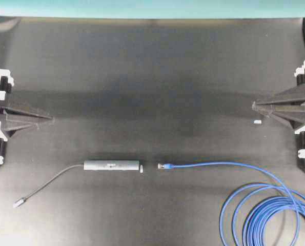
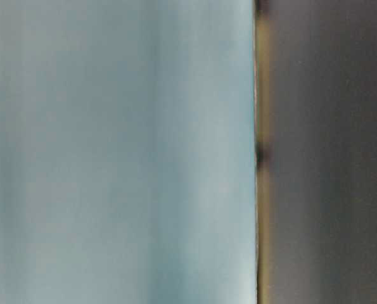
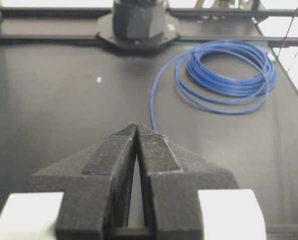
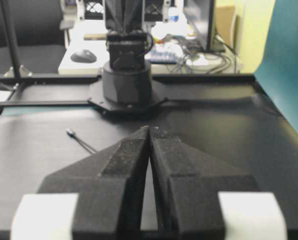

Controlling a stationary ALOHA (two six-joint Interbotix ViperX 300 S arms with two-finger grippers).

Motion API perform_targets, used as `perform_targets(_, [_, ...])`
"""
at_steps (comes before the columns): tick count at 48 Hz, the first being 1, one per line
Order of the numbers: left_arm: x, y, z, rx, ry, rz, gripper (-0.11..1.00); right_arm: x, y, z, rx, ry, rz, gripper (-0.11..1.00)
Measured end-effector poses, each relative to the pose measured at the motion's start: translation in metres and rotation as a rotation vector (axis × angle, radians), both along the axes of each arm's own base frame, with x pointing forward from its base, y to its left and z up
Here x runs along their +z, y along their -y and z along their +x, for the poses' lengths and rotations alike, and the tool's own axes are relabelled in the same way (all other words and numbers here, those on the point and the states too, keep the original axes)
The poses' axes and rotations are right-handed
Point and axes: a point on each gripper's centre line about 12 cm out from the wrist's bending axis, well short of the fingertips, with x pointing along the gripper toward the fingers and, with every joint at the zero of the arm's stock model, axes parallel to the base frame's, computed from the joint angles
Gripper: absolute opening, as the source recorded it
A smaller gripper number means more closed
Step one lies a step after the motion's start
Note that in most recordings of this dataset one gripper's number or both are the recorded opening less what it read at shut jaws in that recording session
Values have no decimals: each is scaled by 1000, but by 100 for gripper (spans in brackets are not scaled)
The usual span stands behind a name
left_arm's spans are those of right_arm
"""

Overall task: Insert the LAN cable into the hub.
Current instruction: 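Move the left gripper toward the grey ANKER hub, then lower the left gripper over the grey hub and close on it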

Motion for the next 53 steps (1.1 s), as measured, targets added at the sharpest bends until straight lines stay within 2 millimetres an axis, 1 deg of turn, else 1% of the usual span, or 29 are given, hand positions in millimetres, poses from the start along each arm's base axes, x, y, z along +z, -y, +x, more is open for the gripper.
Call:
perform_targets(2, [-1,0,1,-3,-5,1,5,0,0,0,0,-3,0,2])
perform_targets(5, [-6,1,5,-7,-29,1,0,-4,0,4,-2,-34,10,0])
perform_targets(15, [-23,5,18,-30,-107,-37,0,-23,0,21,-5,-204,41,0])
perform_targets(21, [-39,11,27,-55,-182,-34,0,-27,-2,30,2,-248,52,0])
perform_targets(28, [-61,21,39,-91,-264,-44,0,-36,-17,43,61,-308,70,0])
perform_targets(32, [-73,22,46,-92,-307,-56,1,-39,-17,49,57,-329,84,0])
perform_targets(36, [-81,23,52,-92,-317,-75,2,-39,-15,52,49,-336,86,0])
perform_targets(38, [-83,24,55,-95,-308,-75,8,-38,-16,53,49,-335,89,0])
perform_targets(41, [-85,25,59,-102,-281,-80,23,-36,-16,54,50,-332,88,0])
perform_targets(44, [-87,26,61,-105,-256,-86,41,-34,-16,54,50,-329,89,0])
perform_targets(46, [-92,26,62,-105,-245,-98,56,-34,-16,54,50,-330,89,0])
perform_targets(50, [-105,26,66,-106,-258,-125,78,-34,-16,55,51,-339,90,0])
perform_targets(51, [-109,27,67,-106,-264,-129,81,-34,-16,55,51,-341,90,0])
perform_targets(52, [-113,27,68,-107,-271,-130,83,-34,-16,55,50,-343,92,0])
perform_targets(53, [-118,27,68,-105,-278,-130,82,-34,-16,56,51,-343,92,0])
